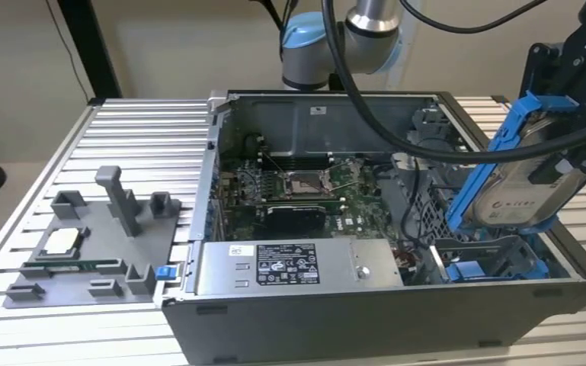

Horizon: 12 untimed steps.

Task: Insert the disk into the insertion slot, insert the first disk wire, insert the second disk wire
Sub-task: 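Insert the disk into the insertion slot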

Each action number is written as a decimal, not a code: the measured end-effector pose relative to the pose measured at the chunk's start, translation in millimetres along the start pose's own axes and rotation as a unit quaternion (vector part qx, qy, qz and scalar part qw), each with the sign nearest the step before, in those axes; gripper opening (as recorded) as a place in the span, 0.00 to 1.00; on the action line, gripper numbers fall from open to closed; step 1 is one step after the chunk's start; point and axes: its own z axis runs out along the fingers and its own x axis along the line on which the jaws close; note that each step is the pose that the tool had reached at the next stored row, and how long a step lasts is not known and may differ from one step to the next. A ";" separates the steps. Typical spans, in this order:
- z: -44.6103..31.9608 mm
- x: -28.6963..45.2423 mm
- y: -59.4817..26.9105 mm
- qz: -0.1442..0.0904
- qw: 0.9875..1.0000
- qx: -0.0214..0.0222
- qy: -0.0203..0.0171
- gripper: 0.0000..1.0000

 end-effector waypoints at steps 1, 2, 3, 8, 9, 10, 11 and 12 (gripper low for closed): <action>0.8 0.3 -0.2 0.000 1.000 0.000 0.000 0.00; 1.7 0.5 -0.4 0.000 1.000 0.000 0.000 0.00; 2.7 0.7 -0.6 0.000 1.000 0.000 0.000 0.00; 7.7 1.6 -1.9 0.000 1.000 0.000 0.000 0.00; 8.5 1.7 -2.2 0.000 1.000 0.000 0.000 0.00; 9.4 1.8 -2.5 0.000 1.000 0.000 0.000 0.00; 10.4 1.9 -3.0 0.000 1.000 0.000 0.000 0.00; 11.3 1.9 -3.5 0.000 1.000 0.000 0.000 0.00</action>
